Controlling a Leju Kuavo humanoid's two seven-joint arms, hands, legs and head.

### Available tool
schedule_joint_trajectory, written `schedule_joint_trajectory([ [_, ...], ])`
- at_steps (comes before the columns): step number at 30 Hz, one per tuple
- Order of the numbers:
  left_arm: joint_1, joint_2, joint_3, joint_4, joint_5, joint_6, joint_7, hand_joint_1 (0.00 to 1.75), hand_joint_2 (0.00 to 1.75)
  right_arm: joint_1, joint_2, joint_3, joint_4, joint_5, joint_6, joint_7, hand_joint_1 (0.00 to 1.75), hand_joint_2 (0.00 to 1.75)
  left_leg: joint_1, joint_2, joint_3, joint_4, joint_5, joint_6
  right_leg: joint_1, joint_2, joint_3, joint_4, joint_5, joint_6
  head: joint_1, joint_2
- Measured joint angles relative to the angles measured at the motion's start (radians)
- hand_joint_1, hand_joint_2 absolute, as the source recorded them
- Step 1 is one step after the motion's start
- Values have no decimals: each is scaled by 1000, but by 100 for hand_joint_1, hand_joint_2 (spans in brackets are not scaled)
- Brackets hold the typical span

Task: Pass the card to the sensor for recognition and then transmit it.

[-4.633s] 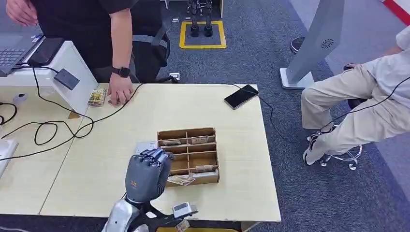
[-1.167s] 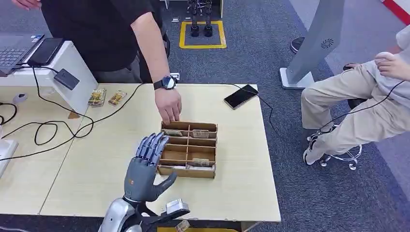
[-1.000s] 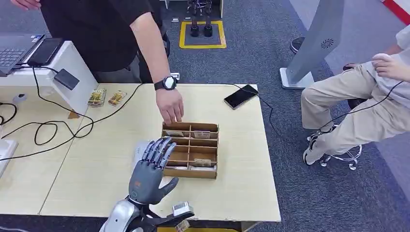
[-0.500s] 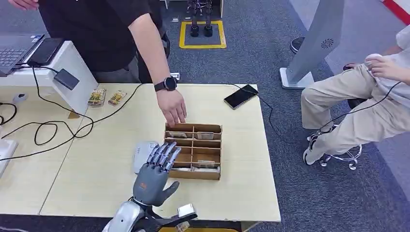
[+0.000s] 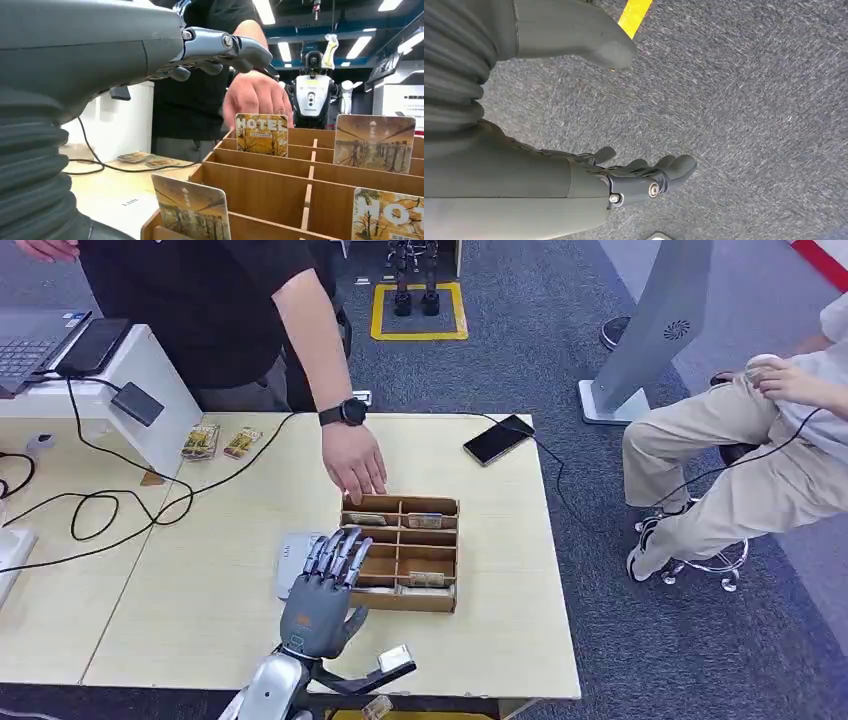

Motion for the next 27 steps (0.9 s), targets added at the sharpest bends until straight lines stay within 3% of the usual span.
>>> schedule_joint_trajectory([
  [8,-18,-22,0,43,-10,0,42,0,175,0,0,0,0,2,0,0,0,175,0,0,0,0,0,0,0,0,0,0,0,0,0,0],
  [27,-52,-42,-3,125,-10,-29,56,0,175,0,0,18,0,-6,0,-2,0,175,0,0,0,0,0,0,0,0,0,0,0,0,0,0],
])
